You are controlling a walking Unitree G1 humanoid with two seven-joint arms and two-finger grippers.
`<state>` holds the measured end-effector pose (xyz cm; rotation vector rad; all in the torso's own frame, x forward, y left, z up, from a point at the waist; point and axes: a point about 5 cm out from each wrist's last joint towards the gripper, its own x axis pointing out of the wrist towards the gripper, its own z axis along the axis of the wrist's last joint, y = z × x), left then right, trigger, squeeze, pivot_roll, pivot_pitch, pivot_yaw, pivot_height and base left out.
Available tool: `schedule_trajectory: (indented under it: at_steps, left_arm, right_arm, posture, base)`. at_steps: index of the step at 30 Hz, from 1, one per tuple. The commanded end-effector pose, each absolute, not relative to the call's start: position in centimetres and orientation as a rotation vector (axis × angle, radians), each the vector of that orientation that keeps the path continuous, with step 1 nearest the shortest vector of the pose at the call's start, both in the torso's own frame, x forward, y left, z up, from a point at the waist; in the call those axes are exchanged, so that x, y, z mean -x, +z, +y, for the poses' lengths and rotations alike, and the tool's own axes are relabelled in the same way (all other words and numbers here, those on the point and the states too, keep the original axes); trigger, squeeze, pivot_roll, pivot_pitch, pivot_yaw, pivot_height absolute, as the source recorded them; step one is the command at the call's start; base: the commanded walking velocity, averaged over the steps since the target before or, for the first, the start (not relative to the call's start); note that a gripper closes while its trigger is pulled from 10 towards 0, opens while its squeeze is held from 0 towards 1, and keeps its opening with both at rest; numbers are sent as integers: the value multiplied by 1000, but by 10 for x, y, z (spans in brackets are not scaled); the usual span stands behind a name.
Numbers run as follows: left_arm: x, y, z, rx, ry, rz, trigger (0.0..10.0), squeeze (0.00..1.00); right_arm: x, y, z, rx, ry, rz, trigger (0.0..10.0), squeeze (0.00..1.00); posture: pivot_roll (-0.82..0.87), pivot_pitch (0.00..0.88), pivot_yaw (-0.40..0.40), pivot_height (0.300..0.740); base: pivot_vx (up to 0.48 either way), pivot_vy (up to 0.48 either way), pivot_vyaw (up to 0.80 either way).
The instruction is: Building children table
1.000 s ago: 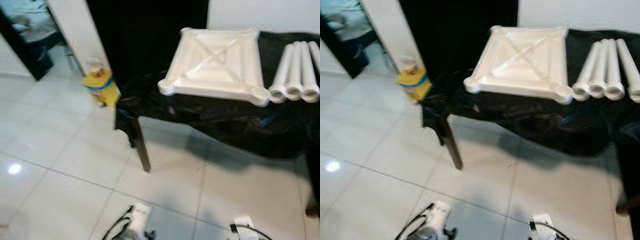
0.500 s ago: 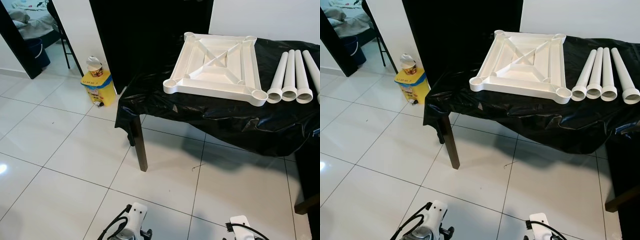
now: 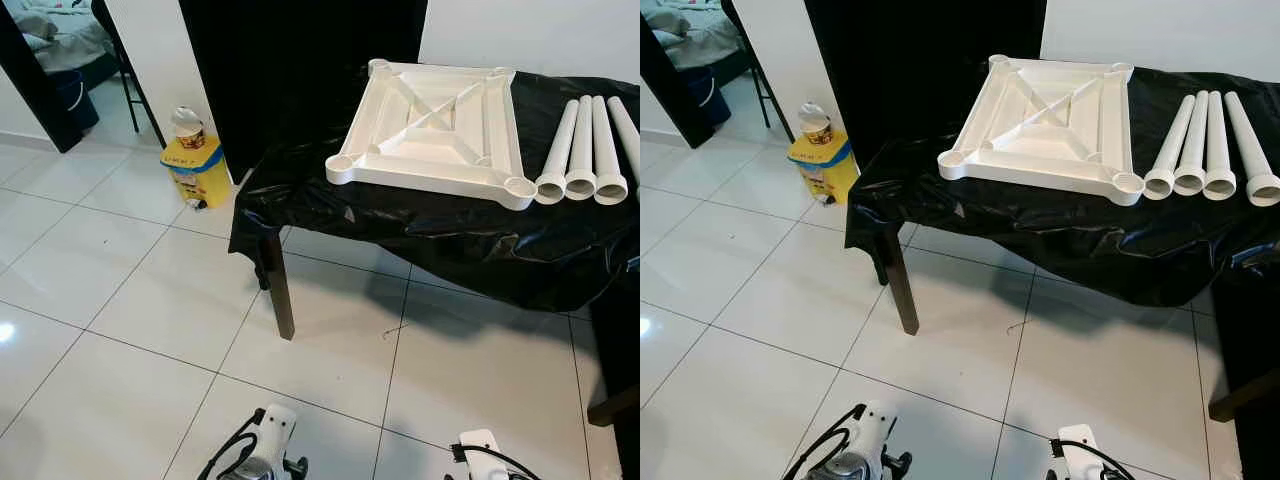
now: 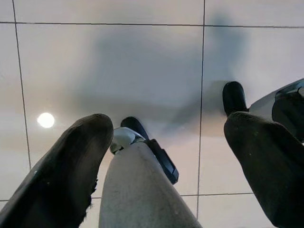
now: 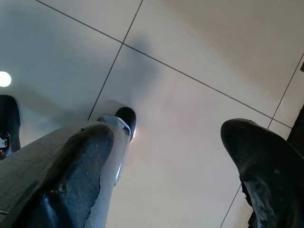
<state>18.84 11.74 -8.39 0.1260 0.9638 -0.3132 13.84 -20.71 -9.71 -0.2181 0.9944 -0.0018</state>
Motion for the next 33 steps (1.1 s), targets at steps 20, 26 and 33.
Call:
schedule_trajectory:
  at_steps: [20,26,33]
  left_arm:
    - [-201,-66,170,-36,-225,682,10000,0]
    - [-229,-38,163,-63,-253,436,10000,0]
    - [-244,-21,159,-61,-263,320,10000,0]
  right_arm:
    - [-147,-92,-208,121,17,914,10000,0]
    - [-185,-67,-210,104,52,673,10000,0]
    - [-217,-41,-202,113,112,451,10000,0]
  posture:
    - [-39,0,10,740]
    - [-32,3,2,740]
    - [-33,11,0,740]
  base:
    - [0,0,0]
    - [0,0,0]
    - [0,0,0]
